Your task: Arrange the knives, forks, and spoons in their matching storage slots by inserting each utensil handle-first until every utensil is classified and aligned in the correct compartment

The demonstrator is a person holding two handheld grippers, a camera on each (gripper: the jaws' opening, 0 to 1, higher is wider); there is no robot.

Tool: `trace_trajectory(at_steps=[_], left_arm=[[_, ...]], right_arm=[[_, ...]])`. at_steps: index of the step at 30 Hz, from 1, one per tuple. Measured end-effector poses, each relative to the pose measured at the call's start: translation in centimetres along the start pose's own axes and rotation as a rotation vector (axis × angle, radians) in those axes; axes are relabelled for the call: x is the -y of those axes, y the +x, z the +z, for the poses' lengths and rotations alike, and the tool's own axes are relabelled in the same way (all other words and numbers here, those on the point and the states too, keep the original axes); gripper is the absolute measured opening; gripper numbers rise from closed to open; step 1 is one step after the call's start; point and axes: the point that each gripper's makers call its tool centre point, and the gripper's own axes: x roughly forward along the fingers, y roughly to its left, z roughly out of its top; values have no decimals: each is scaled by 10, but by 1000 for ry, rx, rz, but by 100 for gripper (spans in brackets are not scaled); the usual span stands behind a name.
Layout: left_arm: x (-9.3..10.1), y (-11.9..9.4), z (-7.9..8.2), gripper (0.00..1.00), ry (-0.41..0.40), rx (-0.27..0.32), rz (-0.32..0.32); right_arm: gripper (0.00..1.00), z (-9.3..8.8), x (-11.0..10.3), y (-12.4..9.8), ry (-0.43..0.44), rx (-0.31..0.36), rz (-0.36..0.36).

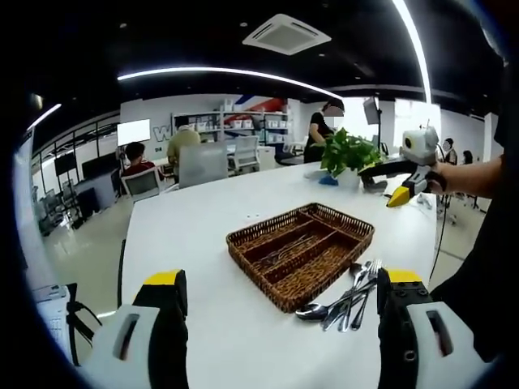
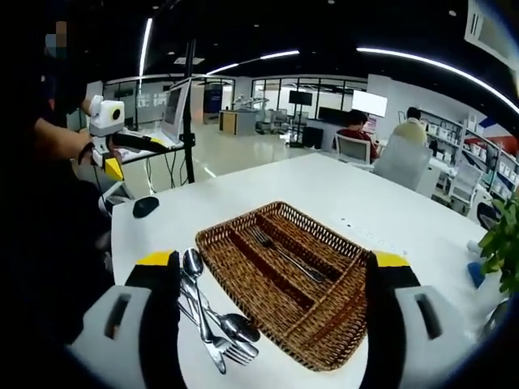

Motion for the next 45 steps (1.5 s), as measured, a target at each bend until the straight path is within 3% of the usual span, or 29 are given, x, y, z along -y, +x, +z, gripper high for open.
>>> trace_trajectory(at_steps=[13,24,29,45], left_arm=[[5,-11,-12,100,4,-17,11],[5,-24,-4,100,-25,7,30],[8,-23,-8,100,-38,-8,28],[2,-18,17,100,-48,-16,28]], right_arm=[[97,-41,-45,46,-5,-54,112],[79,-39,-74,74,-58,-65,182],[68,-42,-91,83,-85,-96,235],[45,-73,-122,112,-100,-199,344]])
